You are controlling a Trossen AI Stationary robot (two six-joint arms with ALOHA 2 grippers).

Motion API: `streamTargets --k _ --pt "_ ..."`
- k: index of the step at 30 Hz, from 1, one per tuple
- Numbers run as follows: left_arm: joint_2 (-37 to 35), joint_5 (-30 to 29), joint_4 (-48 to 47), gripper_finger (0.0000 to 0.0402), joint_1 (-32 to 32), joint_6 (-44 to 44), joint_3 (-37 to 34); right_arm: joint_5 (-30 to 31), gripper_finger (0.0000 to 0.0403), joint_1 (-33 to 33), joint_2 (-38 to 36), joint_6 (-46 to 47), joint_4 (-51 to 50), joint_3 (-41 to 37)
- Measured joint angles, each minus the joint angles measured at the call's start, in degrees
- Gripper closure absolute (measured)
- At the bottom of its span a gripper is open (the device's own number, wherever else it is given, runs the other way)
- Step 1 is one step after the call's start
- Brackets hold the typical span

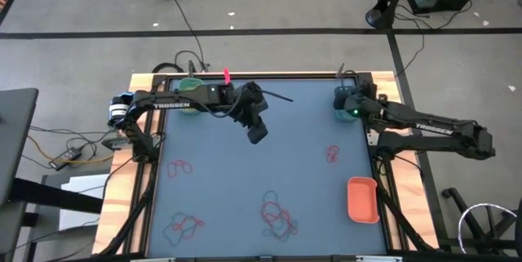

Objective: Sort rubber bands into baskets
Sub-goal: Put the blue rubber band into the blue bin

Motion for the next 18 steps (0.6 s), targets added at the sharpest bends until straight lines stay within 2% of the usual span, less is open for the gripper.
streamTargets --k 4,8,13,18 --pt "0.0 -1.0 -0.6 0.0396 0.0 0.1 0.0 3.6 0.0398 -0.2 -2.6 0.0 0.0 0.0" --pt "0.0 -2.2 -0.5 0.0396 0.0 0.1 0.0 2.8 0.0398 -1.9 -2.8 0.0 -2.1 0.0" --pt "0.0 -3.9 -0.4 0.0395 0.0 0.2 0.0 -2.7 0.0394 -4.3 -0.6 1.5 -7.1 0.0" --pt "0.0 -4.2 -0.4 0.0395 0.0 0.9 0.0 -10.5 0.0369 -5.2 1.1 1.0 -7.3 0.0"
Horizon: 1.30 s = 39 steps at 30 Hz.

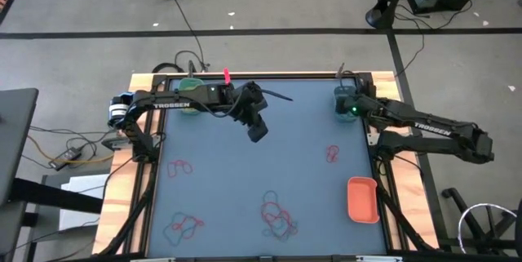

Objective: Sort rubber bands into baskets
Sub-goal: Put the blue rubber band into the blue bin

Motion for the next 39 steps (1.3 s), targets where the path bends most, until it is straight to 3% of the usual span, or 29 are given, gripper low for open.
streamTargets --k 8,11,19,23,25,28,32,39 --pt "0.0 -0.1 0.0 0.0395 0.0 0.5 0.0 -5.0 0.0378 0.0 1.9 2.6 -0.6 0.0" --pt "0.0 -0.1 0.0 0.0393 0.0 -0.6 0.0 -8.8 0.0363 0.0 2.3 2.6 -0.6 0.0" --pt "0.0 2.0 -0.4 0.0356 -0.4 0.1 0.0 -13.1 0.0239 0.0 2.1 0.8 -0.1 0.0" --pt "0.0 3.3 -1.1 0.0354 -1.3 -2.7 0.0 -13.2 0.0182 0.0 2.1 3.3 -0.5 0.0" --pt "0.0 1.2 -1.2 0.0357 -2.3 -5.2 0.0 -15.0 0.0165 0.0 2.1 2.7 0.6 0.0" --pt "-0.5 -3.1 -1.9 0.0368 -4.5 -6.7 0.0 -21.4 0.0156 0.4 2.1 -2.9 5.0 0.0" --pt "-0.7 -4.1 -5.8 0.0383 -7.8 -10.8 0.0 -29.4 0.0159 2.5 2.1 -8.8 10.2 0.0" --pt "-0.6 -8.9 -15.1 0.0389 -17.8 -26.4 -3.9 -28.1 0.0162 6.8 2.1 -9.6 14.5 0.0"
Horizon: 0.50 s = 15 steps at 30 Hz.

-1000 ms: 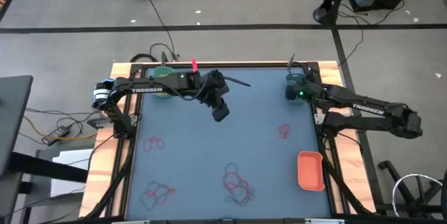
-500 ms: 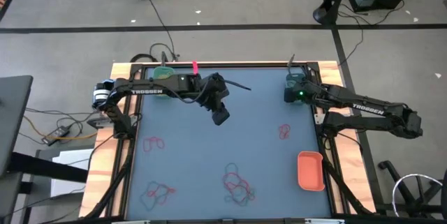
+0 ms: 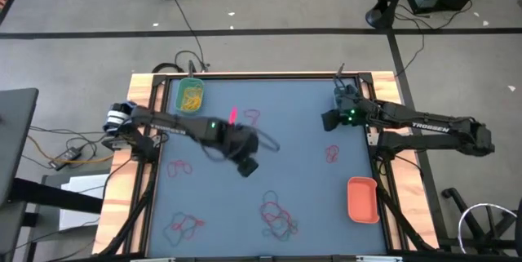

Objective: Sort rubber bands into baskets
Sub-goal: Put the blue rubber band into the blue bin

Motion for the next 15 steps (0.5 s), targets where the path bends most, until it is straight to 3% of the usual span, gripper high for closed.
streamTargets --k 7,15 --pt "-0.1 1.6 -0.3 0.0389 -10.3 -19.0 -2.6 0.3 0.0162 1.3 0.0 -7.5 4.7 0.0" --pt "-0.1 9.7 -6.1 0.0389 -20.2 -34.7 -5.6 -0.4 0.0163 1.4 0.0 -9.4 4.6 0.0"
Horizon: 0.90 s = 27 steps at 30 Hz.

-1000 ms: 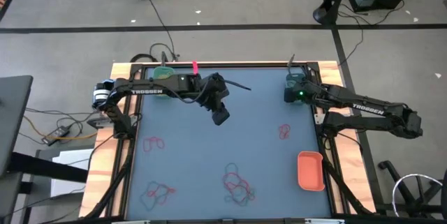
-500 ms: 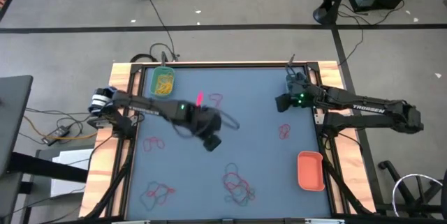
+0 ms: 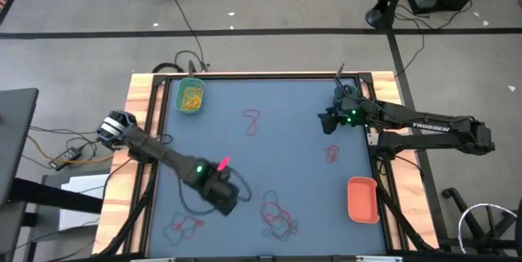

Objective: Sort rubber bands into baskets
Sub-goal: Put the blue rubber band into the blue bin

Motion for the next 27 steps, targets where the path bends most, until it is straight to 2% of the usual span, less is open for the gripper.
streamTargets --k 7,12,17,20,27 --pt "0.0 8.2 -0.8 0.0390 -8.2 -4.3 -6.6 0.5 0.0163 2.0 0.0 0.1 0.1 0.0" --pt "0.0 15.8 2.2 0.0390 -11.7 -5.9 -12.3 2.8 0.0163 3.7 0.1 0.4 0.1 0.0" --pt "0.0 16.8 6.8 0.0385 -14.0 -6.1 -14.8 3.4 0.0163 5.3 0.1 3.4 0.1 0.0" --pt "0.0 16.5 8.2 0.0357 -15.0 -6.3 -16.0 3.4 0.0163 6.4 0.1 6.1 0.2 0.0" --pt "0.0 16.5 7.5 0.0250 -17.4 -7.6 -20.5 3.4 0.0163 8.8 0.1 12.8 0.2 0.0"
